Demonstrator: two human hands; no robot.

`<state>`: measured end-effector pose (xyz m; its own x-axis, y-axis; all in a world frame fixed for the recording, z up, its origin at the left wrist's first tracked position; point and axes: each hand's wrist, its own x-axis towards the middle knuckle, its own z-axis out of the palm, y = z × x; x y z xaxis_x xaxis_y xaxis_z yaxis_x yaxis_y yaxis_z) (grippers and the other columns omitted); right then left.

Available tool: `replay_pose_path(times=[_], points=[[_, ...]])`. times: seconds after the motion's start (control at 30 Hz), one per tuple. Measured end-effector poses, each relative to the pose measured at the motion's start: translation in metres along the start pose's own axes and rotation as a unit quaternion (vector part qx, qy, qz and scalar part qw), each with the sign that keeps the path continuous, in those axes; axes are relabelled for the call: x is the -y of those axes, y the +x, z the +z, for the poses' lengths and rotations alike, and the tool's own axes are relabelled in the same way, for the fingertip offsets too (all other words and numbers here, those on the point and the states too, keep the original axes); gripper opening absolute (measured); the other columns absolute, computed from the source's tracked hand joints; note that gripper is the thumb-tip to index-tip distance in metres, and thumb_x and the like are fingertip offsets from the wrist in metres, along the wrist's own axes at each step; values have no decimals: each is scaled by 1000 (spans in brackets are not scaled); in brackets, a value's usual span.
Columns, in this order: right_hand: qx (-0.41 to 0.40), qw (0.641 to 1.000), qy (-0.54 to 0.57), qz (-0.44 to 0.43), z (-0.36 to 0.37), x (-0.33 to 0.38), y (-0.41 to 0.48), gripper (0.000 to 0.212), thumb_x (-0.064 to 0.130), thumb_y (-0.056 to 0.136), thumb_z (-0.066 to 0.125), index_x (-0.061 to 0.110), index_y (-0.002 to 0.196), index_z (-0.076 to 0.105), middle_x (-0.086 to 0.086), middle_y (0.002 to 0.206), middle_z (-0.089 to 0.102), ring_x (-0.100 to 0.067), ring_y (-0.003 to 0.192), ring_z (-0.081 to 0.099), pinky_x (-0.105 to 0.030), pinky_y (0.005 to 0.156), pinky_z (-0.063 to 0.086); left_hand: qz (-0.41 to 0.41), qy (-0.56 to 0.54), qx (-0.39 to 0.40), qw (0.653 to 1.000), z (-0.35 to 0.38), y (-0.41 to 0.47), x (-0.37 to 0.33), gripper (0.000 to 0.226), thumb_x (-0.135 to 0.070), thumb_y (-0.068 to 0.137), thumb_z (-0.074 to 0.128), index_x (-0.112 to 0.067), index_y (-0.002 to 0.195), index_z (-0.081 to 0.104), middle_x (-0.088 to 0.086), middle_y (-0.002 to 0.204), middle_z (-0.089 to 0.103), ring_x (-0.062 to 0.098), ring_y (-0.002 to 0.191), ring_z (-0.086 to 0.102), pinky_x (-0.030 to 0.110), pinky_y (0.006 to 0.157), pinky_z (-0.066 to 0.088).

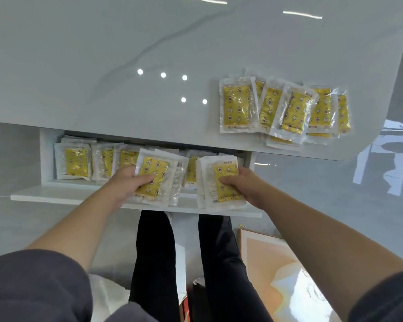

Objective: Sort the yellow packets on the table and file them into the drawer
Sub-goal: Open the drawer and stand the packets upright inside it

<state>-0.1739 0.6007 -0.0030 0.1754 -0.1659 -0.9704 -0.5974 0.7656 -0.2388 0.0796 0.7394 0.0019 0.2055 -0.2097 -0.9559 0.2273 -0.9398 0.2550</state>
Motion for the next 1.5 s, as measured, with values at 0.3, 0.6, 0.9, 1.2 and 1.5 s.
replay_pose_path(times=[0.3,0.6,0.9,1.2,1.5], points=[[-87,996,8,13,83,-18,57,21,11,84,73,15,103,65,-13,108,71,-35,106,66,-53,96,51,34,23,-129,991,-52,61,44,54,-24,92,64,-5,138,46,13,137,52,23,115,50,29,89,37],[-82,996,-5,-24,192,9,98,79,21,88,71,11,152,26,-5,152,39,-26,125,50,-36,100,41,40,68,-194,978,-145,104,65,56,-28,94,60,-6,142,41,14,146,44,33,129,46,40,103,38],[-120,984,-126,-44,244,24,122,43,12,91,58,11,133,52,-6,103,63,-11,71,53,-31,72,52,40,158,-268,950,-166,120,71,42,-26,99,52,-3,134,45,17,132,53,37,120,52,43,93,45],[-209,970,-121,-33,205,18,93,65,13,93,59,10,151,29,8,81,48,-8,69,54,-31,73,51,104,70,-196,973,-159,105,69,15,-22,99,50,-18,114,52,2,111,59,25,102,59,33,77,46],[-246,963,-110,-17,152,3,103,69,20,86,73,10,145,40,-10,138,55,-27,113,61,-42,96,52,97,203,-100,969,-114,119,57,17,-24,98,52,-7,99,53,10,93,56,19,73,51,32,60,45]])
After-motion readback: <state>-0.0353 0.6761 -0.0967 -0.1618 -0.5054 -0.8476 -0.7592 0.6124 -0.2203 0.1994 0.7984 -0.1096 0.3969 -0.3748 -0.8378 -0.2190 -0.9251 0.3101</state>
